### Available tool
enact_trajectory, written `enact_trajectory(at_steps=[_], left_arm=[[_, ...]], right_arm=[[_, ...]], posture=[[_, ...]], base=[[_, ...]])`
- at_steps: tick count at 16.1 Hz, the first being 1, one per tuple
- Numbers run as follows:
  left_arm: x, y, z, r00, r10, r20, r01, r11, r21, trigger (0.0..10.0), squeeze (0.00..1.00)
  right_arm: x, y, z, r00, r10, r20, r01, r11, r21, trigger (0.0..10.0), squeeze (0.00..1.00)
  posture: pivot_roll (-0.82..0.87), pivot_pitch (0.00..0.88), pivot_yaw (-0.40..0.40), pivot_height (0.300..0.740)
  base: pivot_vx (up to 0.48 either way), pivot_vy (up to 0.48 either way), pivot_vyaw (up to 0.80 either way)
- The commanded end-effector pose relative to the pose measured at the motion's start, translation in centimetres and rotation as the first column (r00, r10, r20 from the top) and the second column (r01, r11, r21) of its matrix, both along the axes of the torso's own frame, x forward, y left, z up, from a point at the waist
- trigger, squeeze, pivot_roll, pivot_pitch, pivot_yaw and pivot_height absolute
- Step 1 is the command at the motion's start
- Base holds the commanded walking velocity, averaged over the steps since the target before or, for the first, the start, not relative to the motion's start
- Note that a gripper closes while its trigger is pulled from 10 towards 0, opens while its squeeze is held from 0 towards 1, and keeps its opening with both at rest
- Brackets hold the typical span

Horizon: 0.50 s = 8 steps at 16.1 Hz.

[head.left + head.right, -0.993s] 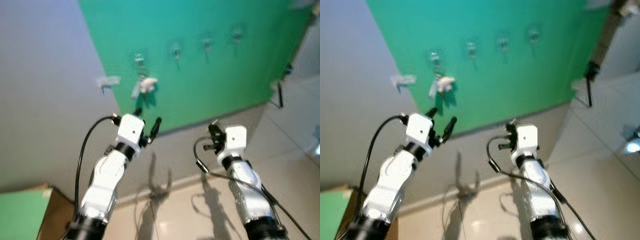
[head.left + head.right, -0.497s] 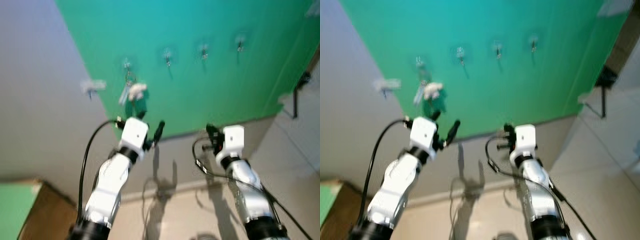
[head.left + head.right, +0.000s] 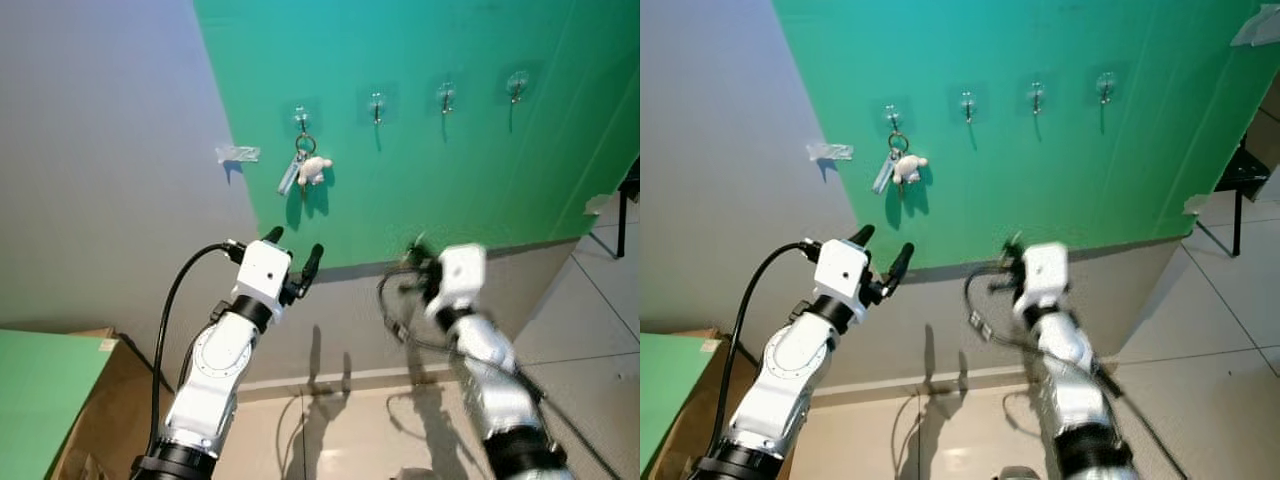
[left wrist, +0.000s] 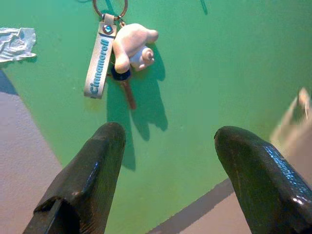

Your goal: Hang keys on a hook

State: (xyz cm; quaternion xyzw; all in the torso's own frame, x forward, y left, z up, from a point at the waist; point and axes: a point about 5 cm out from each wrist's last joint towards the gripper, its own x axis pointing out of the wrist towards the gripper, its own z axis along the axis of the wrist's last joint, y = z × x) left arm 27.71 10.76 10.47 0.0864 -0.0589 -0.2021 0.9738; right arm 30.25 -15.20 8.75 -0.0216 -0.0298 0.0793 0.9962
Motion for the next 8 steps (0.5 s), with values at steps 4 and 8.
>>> enact_trajectory(at_steps=[4,8], left_arm=[[0.2,1.0,-0.5,0.999,0.02,-0.032,-0.021,0.999,-0.028,10.0,0.0],[-0.2,0.5,-0.5,1.0,0.002,-0.018,-0.002,1.0,-0.018,10.0,0.0]], right_arm=[[2.0,-0.9,4.2,0.986,-0.036,0.164,0.043,0.998,-0.039,10.0,0.0],[2.5,0.4,4.7,0.989,0.018,0.15,-0.014,1.0,-0.022,10.0,0.0]], posture=[[-0.21,0.009,0.091,0.736],[-0.2,0.013,0.091,0.736]], base=[[0.0,0.0,0.0],[0.0,0.0,0.0]])
